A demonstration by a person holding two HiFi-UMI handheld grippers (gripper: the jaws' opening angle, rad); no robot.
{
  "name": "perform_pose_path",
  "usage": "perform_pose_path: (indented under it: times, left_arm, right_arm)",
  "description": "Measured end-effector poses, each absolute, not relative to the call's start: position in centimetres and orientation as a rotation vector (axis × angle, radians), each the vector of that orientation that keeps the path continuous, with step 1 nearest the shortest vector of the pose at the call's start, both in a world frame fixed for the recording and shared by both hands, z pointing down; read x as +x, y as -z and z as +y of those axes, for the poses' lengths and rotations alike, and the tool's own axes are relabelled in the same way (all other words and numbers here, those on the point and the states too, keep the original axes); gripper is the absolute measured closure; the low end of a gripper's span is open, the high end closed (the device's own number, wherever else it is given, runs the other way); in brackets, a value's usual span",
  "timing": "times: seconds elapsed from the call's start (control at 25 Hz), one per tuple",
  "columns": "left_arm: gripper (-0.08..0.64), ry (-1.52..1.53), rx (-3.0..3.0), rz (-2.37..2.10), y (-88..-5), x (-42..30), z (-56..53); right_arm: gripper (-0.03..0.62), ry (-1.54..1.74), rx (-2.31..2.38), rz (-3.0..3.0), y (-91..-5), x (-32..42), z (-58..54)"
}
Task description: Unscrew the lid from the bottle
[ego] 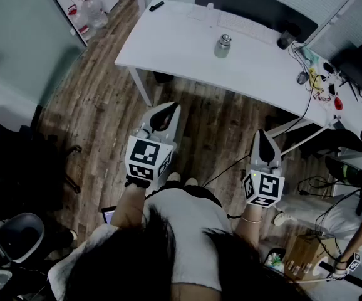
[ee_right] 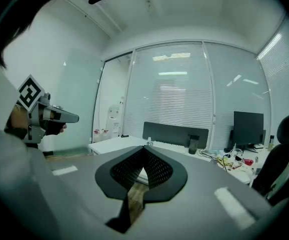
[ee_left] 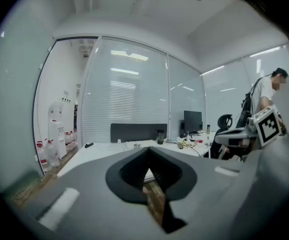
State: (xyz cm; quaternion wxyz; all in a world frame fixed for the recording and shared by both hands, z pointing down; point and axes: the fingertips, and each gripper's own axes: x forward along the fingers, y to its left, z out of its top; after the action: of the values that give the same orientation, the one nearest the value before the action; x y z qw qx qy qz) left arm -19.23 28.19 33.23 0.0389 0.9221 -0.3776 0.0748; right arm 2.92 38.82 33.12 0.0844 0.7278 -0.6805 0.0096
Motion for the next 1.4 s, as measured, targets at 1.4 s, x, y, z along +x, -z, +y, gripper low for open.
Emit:
perform_pose_path:
  times: [1.4]
  left_arm:
    - [0.502,-0.186,2.813,-1.162,-34.0,-15.5,28.5]
  right_arm:
    - [0.591,-0.027,2.147,-2.151,-33.5,5.6,38.2]
